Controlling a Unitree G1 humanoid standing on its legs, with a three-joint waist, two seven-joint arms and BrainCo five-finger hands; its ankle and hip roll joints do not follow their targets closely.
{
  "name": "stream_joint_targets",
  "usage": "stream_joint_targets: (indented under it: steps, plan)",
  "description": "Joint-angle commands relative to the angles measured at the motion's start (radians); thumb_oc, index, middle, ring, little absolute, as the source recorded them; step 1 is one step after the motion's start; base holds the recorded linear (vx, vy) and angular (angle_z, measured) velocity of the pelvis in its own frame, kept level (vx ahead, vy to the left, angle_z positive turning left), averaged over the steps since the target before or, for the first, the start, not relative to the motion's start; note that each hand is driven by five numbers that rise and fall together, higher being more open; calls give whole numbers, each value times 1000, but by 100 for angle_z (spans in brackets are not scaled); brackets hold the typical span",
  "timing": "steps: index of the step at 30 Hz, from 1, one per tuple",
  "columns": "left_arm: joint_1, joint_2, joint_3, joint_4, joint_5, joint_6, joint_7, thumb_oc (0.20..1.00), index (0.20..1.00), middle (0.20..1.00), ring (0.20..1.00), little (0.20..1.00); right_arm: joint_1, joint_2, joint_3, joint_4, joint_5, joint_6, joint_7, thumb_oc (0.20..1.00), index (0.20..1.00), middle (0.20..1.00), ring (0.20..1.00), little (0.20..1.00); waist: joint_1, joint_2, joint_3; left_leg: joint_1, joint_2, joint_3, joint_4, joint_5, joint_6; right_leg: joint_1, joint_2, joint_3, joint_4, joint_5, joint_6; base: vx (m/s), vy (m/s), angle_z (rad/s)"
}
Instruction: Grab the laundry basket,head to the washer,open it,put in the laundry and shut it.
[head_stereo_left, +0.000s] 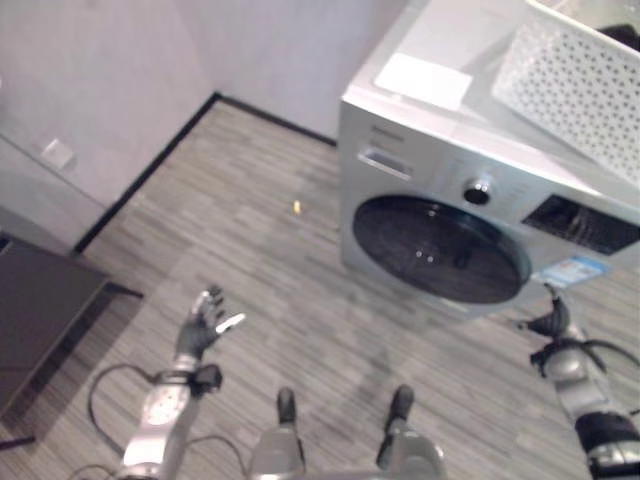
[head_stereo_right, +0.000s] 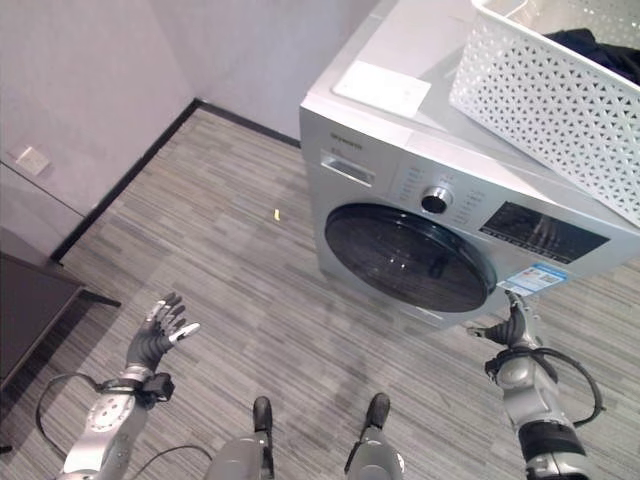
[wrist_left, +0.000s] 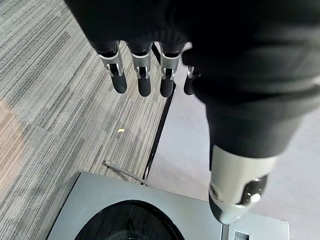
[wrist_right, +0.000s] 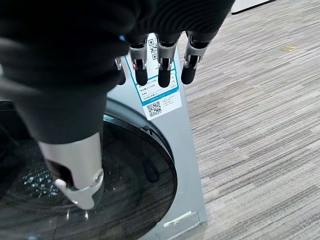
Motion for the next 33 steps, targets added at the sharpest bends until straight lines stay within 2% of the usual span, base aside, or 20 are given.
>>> stream_joint_targets:
  steps: [1,6,7,8,19,28,33]
  plan:
    - [-40,17,18,-52,-23,-60,0,1000,1000,1000,1000,1000,-100,-77,11,29,25,-15,-56,1000,1000,1000,1000,1000,11,-20,12,29,48,16,15,-67,14,-28,7,42,11,-94,-4,62,-40,-4]
    - [-44,25,14,-59,-34,-67,2,1000,1000,1000,1000,1000,-176,-97,48,69,53,-24,-67,1000,1000,1000,1000,1000,20,-9,21,12,51,16,16,-59,11,-48,9,47,11,-92,-6,-29,-34,-1]
    - [-44,25,15,-63,-37,-68,3,1000,1000,1000,1000,1000,-196,-102,60,83,58,-26,-70,1000,1000,1000,1000,1000,20,-10,29,-1,48,29,20,-39,14,-61,4,34,15,-76,-15,-4,-38,1]
    - [-44,26,14,-63,-40,-69,4,1000,1000,1000,1000,1000,-215,-106,69,102,64,-29,-73,1000,1000,1000,1000,1000,23,-4,24,7,53,17,16,-56,8,-54,13,49,12,-93,-7,-1,-43,3]
    - [-60,35,-12,-71,-57,-82,19,1000,1000,1000,1000,1000,-390,-118,179,220,137,-64,-84,1000,1000,1000,1000,1000,45,9,50,-38,65,7,9,-25,-4,-96,26,51,15,-95,-13,-1,-44,2]
    - [-73,32,-48,-73,-74,-92,30,1000,1000,1000,1000,1000,-467,-9,286,333,184,-93,-69,1000,1000,1000,1000,1000,72,27,69,-74,67,-5,10,-10,-9,-125,30,54,15,-94,-17,-2,-22,0]
    - [-92,24,-61,-70,-73,-101,37,1000,1000,1000,1000,1000,-507,89,363,406,197,-112,-47,1000,1000,1000,1000,1000,88,47,77,-92,57,-10,-2,4,-10,-148,22,57,14,-88,-14,-11,9,-3]
